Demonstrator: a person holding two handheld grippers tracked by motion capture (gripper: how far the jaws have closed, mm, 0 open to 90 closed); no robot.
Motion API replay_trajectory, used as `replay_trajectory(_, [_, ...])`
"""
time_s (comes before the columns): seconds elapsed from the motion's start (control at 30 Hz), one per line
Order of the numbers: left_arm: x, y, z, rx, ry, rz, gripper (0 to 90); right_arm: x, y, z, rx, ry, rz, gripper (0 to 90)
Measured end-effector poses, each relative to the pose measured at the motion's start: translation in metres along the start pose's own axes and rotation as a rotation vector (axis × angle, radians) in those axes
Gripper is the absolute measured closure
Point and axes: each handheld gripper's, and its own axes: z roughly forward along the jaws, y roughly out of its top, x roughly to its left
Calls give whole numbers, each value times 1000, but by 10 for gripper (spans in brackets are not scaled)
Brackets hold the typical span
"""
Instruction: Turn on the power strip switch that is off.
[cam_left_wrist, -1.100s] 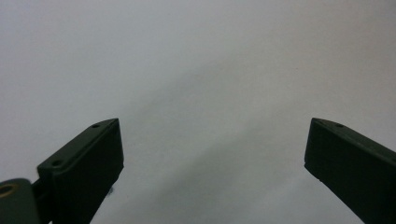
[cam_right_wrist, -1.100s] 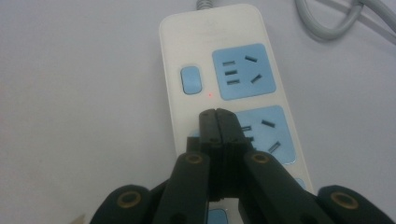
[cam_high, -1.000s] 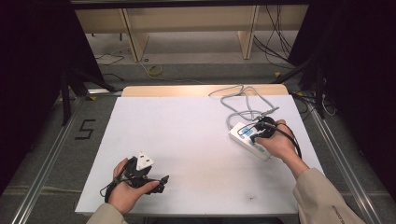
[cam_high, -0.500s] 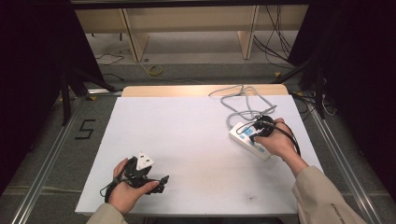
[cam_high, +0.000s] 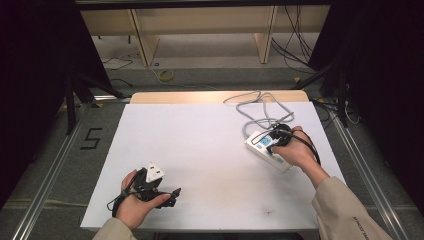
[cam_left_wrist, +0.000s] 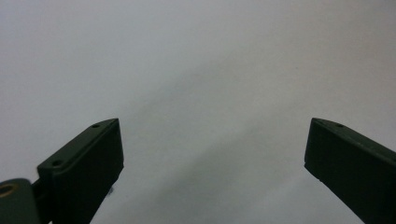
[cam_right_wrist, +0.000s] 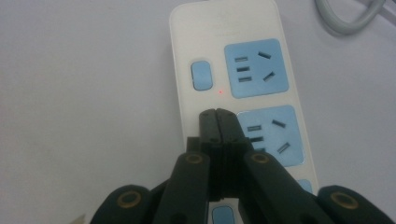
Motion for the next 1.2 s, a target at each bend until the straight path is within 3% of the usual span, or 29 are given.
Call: replay_trajectory(1.2, [0,0,0,-2,-1,0,39,2,4,3,46,-11,11,900])
